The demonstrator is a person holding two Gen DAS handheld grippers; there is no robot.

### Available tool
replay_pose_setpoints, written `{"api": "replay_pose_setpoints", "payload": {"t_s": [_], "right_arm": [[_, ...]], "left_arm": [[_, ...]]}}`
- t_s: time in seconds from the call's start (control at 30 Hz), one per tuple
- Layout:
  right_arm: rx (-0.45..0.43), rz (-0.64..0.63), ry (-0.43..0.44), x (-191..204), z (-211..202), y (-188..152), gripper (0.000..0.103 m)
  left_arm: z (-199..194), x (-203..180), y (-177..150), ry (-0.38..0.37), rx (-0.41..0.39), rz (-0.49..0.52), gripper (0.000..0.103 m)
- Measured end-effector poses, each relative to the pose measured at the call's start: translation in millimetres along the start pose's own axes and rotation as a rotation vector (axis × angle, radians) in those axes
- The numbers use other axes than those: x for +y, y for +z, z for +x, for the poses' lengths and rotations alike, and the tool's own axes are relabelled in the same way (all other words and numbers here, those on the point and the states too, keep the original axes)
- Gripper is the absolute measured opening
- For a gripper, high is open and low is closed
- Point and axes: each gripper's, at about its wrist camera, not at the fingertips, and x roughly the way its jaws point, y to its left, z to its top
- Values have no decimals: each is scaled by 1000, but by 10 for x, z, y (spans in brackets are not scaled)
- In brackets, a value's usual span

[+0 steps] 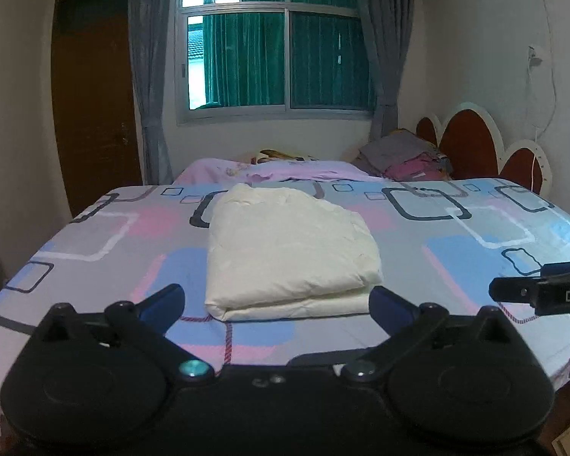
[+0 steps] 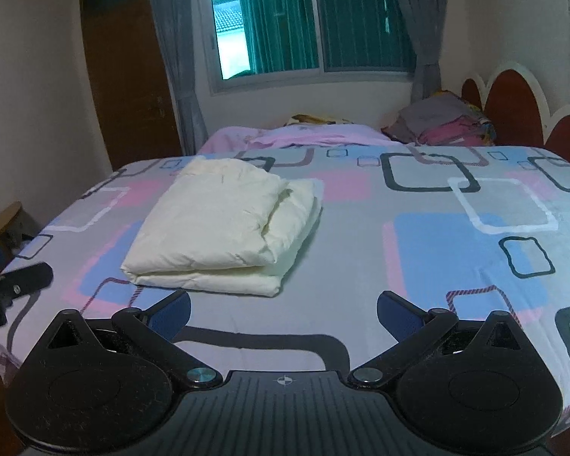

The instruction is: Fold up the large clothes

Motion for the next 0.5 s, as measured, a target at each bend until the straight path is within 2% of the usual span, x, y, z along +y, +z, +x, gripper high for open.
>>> {"api": "replay_pose_setpoints", "payload": {"t_s": [0.33,0.5], "right_arm": [[-33,-7,0,103,-191,-2,103],[-40,-24,1,126,-223,0,103]], "left_arm": [[-274,-85,-109,-6,-29,-21,103],[-284,-81,-128,-9,-24,-31,103]]}}
